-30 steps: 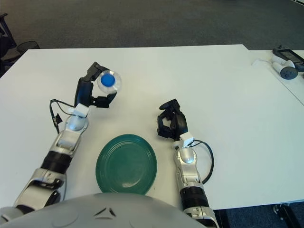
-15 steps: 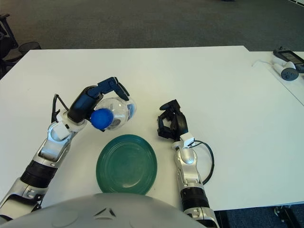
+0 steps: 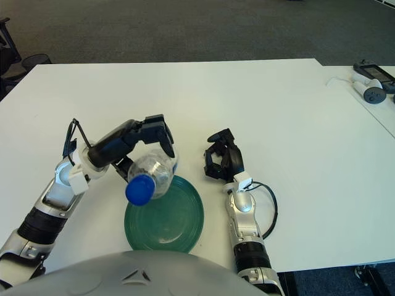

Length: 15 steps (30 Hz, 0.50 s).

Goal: Put the bottle into the plate.

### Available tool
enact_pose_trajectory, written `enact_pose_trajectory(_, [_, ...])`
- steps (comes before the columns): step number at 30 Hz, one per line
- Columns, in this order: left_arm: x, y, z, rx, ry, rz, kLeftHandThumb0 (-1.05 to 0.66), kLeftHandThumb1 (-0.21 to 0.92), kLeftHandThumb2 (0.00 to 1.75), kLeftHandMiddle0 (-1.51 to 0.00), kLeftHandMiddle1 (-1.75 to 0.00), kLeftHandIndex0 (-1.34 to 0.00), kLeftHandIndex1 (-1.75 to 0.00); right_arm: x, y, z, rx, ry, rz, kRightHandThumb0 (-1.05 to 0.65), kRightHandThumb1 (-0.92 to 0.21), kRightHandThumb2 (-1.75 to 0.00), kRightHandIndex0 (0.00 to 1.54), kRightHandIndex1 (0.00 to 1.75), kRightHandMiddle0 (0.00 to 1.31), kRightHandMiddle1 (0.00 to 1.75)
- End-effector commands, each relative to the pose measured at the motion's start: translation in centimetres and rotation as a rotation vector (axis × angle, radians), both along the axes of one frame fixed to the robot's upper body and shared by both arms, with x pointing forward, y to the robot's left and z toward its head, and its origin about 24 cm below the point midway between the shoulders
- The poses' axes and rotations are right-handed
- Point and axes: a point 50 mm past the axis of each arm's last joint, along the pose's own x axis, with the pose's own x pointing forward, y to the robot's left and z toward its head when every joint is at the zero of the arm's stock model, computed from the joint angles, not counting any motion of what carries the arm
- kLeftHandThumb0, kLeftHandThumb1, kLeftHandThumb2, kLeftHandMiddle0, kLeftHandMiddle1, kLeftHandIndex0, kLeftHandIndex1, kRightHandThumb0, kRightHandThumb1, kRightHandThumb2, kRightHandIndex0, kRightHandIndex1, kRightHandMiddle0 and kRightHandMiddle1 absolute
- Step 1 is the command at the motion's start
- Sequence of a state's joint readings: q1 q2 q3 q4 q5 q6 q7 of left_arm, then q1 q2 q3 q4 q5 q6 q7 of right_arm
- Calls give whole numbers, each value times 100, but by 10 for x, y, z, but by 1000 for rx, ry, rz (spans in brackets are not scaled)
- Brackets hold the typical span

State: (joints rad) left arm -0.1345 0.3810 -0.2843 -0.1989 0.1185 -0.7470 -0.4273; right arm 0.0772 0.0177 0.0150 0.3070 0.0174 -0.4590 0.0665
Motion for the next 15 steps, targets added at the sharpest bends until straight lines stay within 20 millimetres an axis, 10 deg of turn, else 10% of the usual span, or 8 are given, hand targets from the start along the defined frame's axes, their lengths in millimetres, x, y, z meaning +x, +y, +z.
enact_pose_trajectory(1, [0, -5, 2, 63, -66, -54, -7, 29, 131, -119, -175, -98, -175, -17, 3, -30, 2, 161, -2, 0, -53, -106, 51, 169, 19, 175])
enact_pose_trajectory(15, [5, -18, -9, 91, -195, -89, -7, 29, 131, -123, -175, -96, -175, -15, 3, -30, -12, 173, 4, 0, -55, -104, 49, 170, 18, 175])
